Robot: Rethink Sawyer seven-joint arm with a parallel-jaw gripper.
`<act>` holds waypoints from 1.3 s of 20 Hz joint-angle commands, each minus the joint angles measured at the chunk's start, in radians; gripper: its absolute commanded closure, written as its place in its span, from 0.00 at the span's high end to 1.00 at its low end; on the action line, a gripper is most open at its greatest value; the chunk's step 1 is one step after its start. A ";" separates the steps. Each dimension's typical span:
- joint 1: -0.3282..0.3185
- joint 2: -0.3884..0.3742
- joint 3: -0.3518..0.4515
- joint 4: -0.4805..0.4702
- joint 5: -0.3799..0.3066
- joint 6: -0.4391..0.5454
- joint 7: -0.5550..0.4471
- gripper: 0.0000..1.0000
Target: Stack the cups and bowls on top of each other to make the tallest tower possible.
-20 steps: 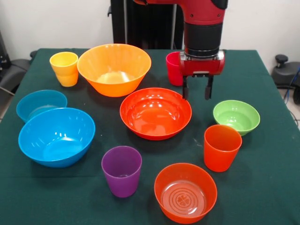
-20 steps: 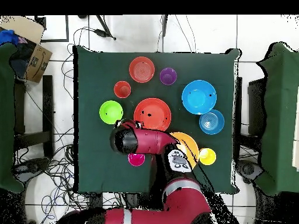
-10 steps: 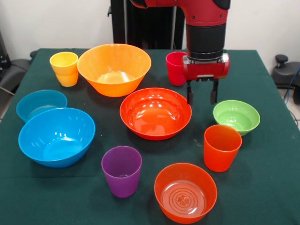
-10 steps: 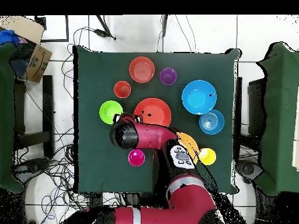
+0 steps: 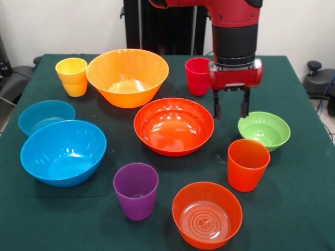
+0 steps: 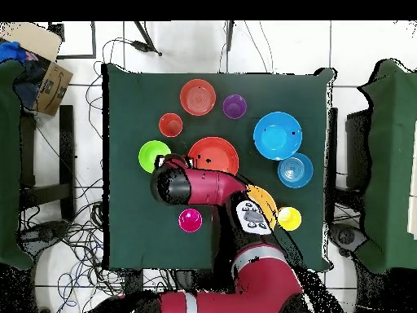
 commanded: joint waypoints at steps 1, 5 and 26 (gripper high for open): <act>-0.033 -0.034 0.105 -0.033 -0.045 -0.072 0.110 1.00; -0.051 -0.040 0.110 -0.043 -0.048 -0.068 0.101 1.00; 0.025 0.086 0.021 -0.243 -0.015 -0.080 0.106 1.00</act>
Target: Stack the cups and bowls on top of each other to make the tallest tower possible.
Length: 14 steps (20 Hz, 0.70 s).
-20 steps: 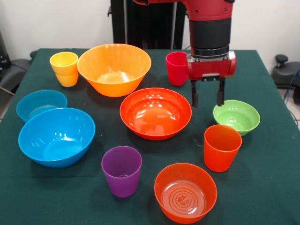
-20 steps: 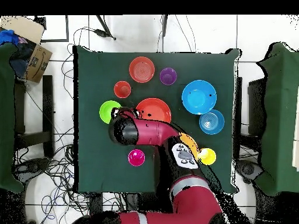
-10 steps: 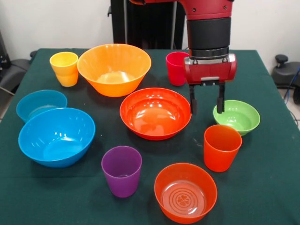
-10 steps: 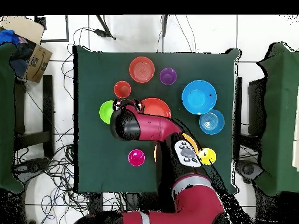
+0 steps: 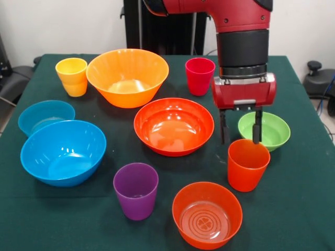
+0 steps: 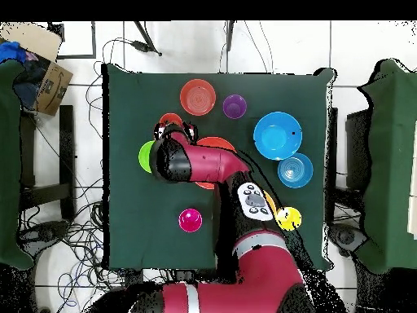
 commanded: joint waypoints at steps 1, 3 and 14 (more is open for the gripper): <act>0.028 0.059 -0.009 -0.075 -0.021 -0.022 0.112 1.00; 0.047 0.072 -0.041 -0.083 -0.020 -0.026 0.115 1.00; 0.100 0.143 -0.144 -0.123 -0.040 0.067 0.069 1.00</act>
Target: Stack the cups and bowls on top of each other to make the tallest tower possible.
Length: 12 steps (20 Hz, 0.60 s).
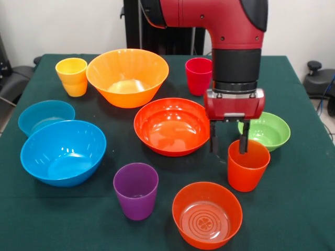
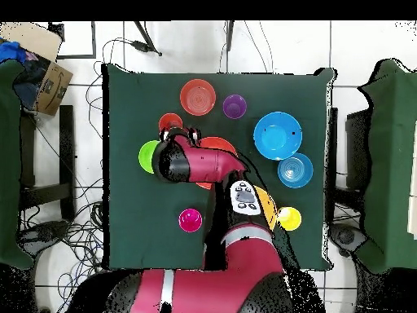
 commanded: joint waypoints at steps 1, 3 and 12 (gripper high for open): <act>0.031 0.064 -0.034 -0.065 -0.041 0.050 0.072 1.00; 0.031 0.067 -0.031 -0.066 -0.047 0.021 0.076 1.00; 0.030 0.113 0.016 -0.085 -0.039 -0.057 0.107 1.00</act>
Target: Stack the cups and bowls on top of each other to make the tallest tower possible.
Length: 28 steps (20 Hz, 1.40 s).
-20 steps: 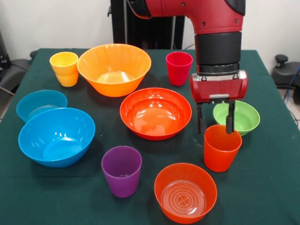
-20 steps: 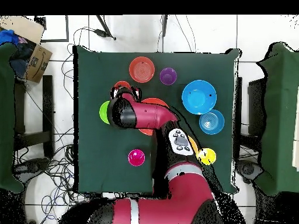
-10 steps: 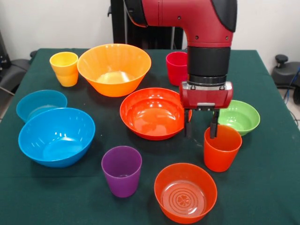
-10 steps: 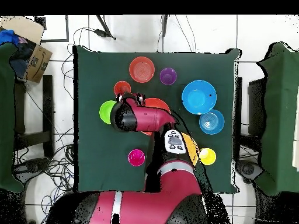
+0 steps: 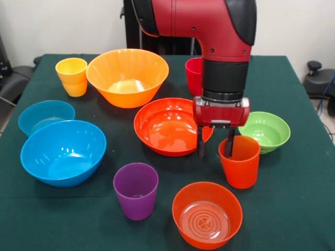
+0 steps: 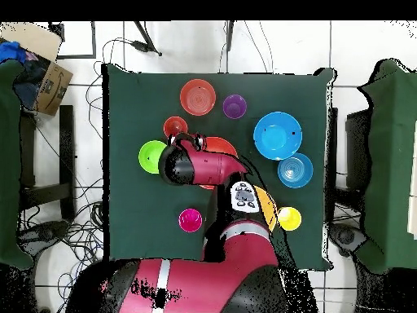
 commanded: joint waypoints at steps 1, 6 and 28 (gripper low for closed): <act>0.013 0.055 0.070 -0.061 -0.038 -0.057 0.110 1.00; -0.001 0.048 0.106 -0.053 -0.033 -0.070 0.121 1.00; -0.084 0.057 0.250 -0.018 -0.034 -0.103 0.137 0.00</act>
